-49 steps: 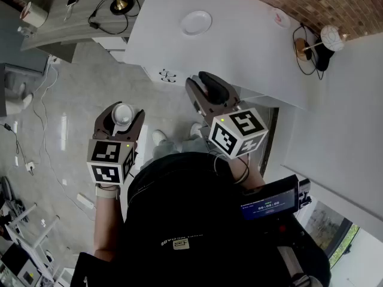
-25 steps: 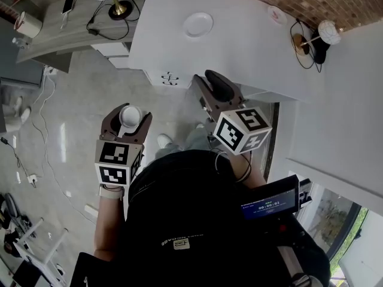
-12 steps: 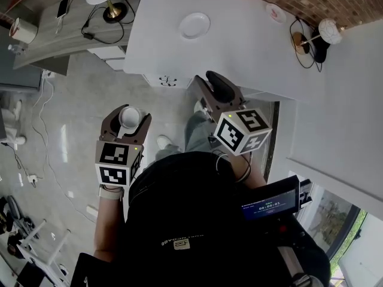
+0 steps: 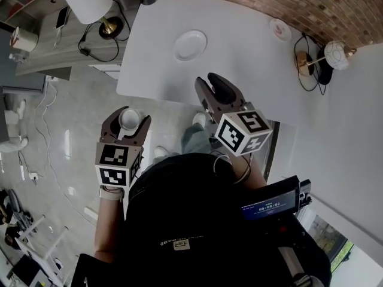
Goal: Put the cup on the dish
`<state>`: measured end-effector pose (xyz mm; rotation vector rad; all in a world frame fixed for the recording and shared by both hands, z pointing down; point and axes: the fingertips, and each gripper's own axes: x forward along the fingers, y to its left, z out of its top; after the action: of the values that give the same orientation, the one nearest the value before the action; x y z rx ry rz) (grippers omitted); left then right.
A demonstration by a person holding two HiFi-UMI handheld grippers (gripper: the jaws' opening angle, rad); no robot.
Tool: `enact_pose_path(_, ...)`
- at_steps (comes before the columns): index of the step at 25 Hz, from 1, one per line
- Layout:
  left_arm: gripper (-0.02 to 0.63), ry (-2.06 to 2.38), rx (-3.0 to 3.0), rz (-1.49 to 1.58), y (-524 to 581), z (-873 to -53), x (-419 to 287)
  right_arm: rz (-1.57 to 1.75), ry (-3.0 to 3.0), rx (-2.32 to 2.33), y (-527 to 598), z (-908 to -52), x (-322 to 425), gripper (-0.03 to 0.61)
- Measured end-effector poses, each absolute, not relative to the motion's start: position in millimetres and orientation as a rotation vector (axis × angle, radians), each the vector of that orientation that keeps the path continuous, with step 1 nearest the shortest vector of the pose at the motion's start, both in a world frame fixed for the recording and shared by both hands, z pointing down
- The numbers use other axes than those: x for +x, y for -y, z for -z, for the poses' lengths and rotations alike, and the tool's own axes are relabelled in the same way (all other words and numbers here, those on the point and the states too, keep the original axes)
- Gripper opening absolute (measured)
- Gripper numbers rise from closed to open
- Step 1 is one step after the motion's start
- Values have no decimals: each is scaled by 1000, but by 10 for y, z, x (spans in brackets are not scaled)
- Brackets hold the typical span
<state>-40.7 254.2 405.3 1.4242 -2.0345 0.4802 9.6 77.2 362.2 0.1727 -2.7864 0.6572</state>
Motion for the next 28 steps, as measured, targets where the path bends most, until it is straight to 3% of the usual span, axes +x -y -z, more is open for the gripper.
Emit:
enact_pose_path(14, 262, 2124, 1285, -443, -1543, -3988, -814, -658, 2777, 40, 322, -3639, -289, 147)
enact_pose_path(28, 262, 2075, 1293, -537, -923, -4107, -931, -705, 2765, 71, 812, -3714, -100, 147)
